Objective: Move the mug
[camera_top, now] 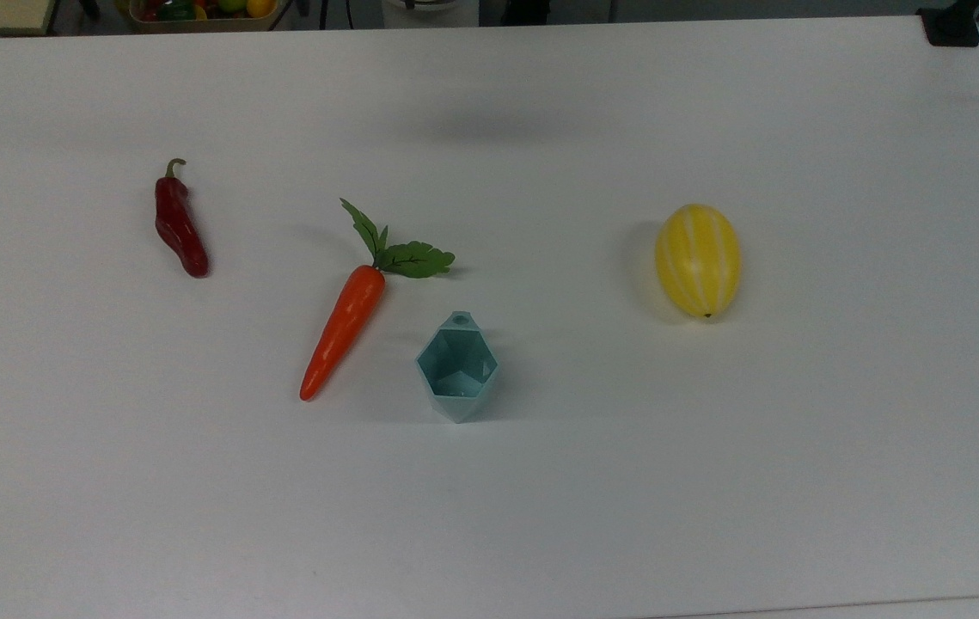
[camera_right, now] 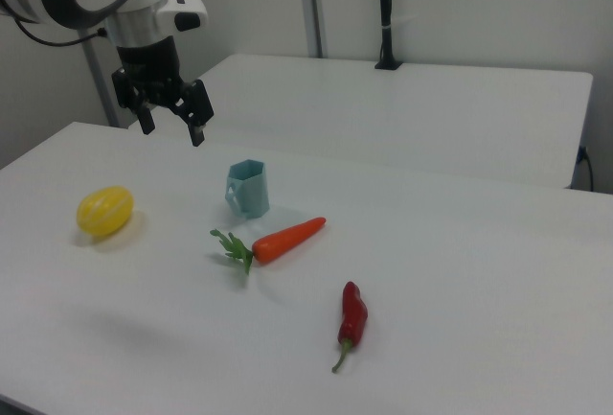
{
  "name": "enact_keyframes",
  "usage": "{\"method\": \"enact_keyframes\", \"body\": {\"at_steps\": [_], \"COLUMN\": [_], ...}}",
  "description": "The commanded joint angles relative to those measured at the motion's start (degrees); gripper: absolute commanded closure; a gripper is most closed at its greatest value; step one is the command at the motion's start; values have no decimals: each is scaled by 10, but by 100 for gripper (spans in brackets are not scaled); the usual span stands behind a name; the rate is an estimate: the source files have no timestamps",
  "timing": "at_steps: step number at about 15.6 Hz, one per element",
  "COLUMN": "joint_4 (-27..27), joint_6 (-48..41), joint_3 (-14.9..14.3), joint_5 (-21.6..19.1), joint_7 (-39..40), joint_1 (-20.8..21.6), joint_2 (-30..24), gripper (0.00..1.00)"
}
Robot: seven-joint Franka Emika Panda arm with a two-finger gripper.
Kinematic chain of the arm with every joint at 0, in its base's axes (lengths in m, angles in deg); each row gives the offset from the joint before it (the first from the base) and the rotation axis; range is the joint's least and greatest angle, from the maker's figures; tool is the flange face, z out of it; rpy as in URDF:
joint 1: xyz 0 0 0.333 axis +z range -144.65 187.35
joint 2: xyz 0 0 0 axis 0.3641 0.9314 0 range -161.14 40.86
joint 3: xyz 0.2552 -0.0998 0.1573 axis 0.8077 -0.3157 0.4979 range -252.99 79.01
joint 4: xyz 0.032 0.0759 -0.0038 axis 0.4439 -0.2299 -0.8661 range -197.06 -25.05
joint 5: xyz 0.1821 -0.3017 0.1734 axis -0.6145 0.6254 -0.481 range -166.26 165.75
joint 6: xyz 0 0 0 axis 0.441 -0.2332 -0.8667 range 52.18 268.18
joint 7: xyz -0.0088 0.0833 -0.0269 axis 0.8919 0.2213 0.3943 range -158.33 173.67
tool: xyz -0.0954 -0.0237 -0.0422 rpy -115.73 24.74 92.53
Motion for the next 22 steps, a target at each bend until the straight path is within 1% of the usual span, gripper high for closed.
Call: {"method": "enact_keyframes", "body": {"at_steps": [1, 3, 7, 8, 13, 20, 22], "joint_4": [-18, -18, -33, -34, -43, -39, -33], "joint_6": [16, 32, 104, 114, 161, 227, 244], "joint_3": [-1, -1, 3, 3, 3, 4, 4], "joint_5": [6, 5, 8, 8, 8, 9, 9], "joint_7": [5, 0, -80, -90, -93, -92, -93], "joint_1": [4, 4, 13, 16, 24, 44, 44], "joint_2": [-10, -9, 5, 9, 34, 96, 115], "gripper": [0, 0, 0, 0, 0, 0, 0]}}
